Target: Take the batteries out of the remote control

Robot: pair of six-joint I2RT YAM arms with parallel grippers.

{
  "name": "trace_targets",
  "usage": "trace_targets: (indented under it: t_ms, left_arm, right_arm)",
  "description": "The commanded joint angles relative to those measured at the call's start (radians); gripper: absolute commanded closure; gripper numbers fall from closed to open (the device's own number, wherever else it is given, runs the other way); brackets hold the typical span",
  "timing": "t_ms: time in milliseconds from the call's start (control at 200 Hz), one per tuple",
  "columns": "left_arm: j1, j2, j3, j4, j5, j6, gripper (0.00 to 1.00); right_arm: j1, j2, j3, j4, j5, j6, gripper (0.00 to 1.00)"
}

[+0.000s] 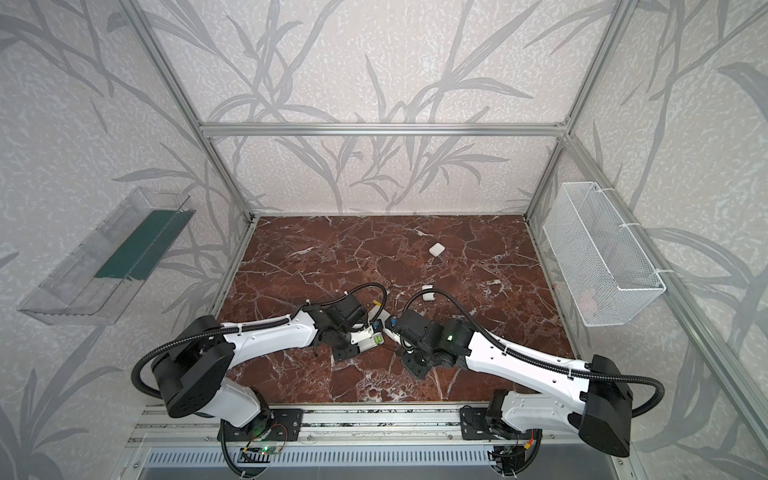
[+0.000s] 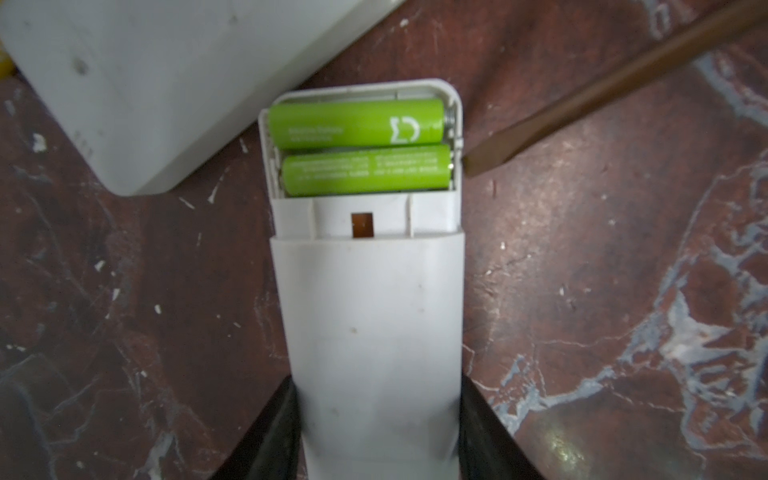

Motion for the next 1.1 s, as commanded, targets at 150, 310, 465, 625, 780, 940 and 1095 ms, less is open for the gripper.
trace_targets:
  t_ms: [150,310,465,625,780,940,1095]
  left_arm:
    - [-0.013,0.026,0.003,-0.020,0.027,0.012,0.63]
    - [-0.012,0.026,0.004,-0.021,0.031,0.014,0.63]
    - [-0.014,0.027,0.004,-0.023,0.029,0.014,0.63]
    - [-0.014,0.027,0.004,-0.023,0.031,0.013,0.64]
    - [-0.014,0.027,0.004,-0.023,0.030,0.013,0.64]
    - [-0.016,0.029,0.004,-0.025,0.030,0.013,0.64]
    - [-0.015,0.032,0.006,-0.025,0.029,0.013,0.64]
  right_arm:
    - [0.004,-0.020,-0.012,0.016,0.023,0.016,1.00]
    - [0.004,-0.023,-0.014,0.041,0.015,0.018,1.00]
    - [0.005,-0.033,-0.007,0.042,-0.006,0.010,1.00]
    - [0.003,-0.037,-0.011,0.029,0.017,0.009,1.00]
    - [0.004,-0.022,-0.014,0.030,0.005,0.006,1.00]
    - [0.003,-0.024,-0.016,0.021,-0.014,0.001,1.00]
    - [0.004,-0.025,-0.021,0.015,-0.031,0.000,1.00]
